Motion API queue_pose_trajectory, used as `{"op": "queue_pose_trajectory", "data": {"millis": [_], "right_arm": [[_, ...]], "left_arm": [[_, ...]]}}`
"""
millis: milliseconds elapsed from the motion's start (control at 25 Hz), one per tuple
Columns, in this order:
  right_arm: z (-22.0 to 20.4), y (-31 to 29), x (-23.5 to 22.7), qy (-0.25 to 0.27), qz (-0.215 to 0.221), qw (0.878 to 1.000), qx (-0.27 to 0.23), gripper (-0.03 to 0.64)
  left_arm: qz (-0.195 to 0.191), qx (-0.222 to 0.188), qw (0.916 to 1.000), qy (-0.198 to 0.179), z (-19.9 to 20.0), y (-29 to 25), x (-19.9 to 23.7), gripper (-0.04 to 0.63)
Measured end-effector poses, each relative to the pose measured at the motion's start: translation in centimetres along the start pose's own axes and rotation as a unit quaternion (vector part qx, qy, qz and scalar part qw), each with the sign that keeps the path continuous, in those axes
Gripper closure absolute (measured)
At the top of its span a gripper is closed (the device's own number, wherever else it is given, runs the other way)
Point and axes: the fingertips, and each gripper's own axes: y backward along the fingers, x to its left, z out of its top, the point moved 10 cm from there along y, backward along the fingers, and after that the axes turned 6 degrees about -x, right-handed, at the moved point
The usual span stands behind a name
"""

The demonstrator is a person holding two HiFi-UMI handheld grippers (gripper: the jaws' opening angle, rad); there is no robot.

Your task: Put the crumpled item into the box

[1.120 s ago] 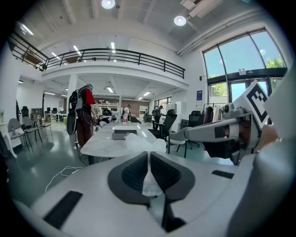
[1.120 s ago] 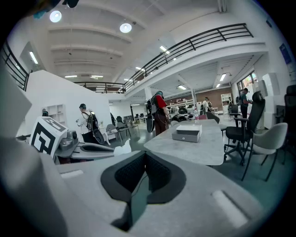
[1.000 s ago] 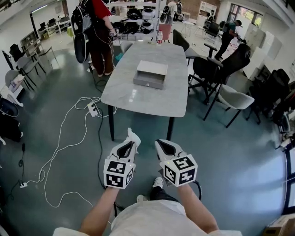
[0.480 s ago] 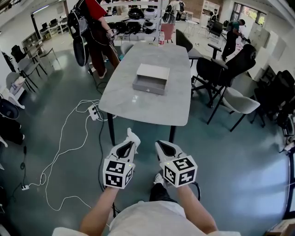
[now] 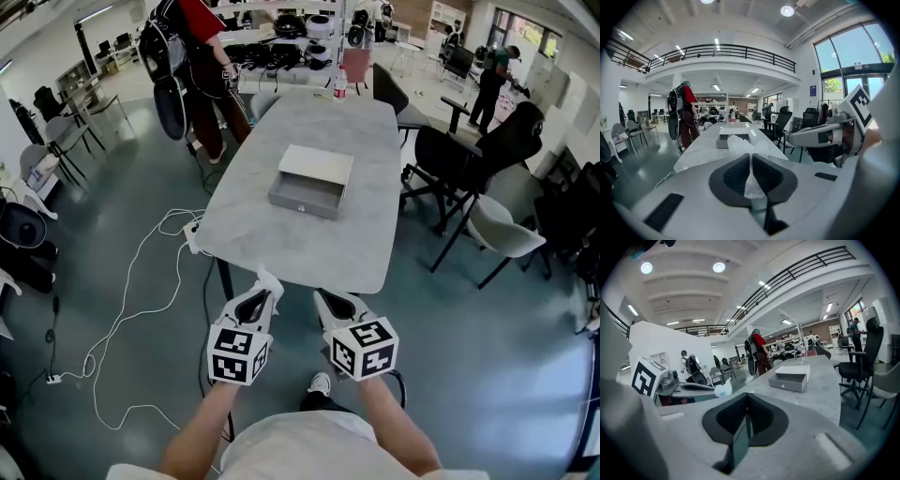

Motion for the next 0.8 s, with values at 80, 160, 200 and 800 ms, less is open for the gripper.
{"op": "queue_pose_trajectory", "data": {"millis": [80,160,200,800], "right_arm": [[0.6,-1.0,-1.5,0.001,0.006,1.0,0.003,0.614],[1.3,-1.9,-2.9,0.001,0.01,1.0,0.004,0.614],[1.6,-2.3,-3.5,0.001,0.012,1.0,0.005,0.614],[4.2,-6.3,-12.7,-0.003,0.03,0.999,0.01,0.614]], "left_arm": [[0.004,0.0,1.0,0.001,0.6,-1.6,0.1,0.572],[0.008,0.001,1.0,0.003,1.1,-3.2,0.2,0.572],[0.009,0.001,1.0,0.004,1.4,-3.9,0.2,0.572],[0.02,0.01,0.9998,-0.003,4.1,-13.9,-0.5,0.572]]}}
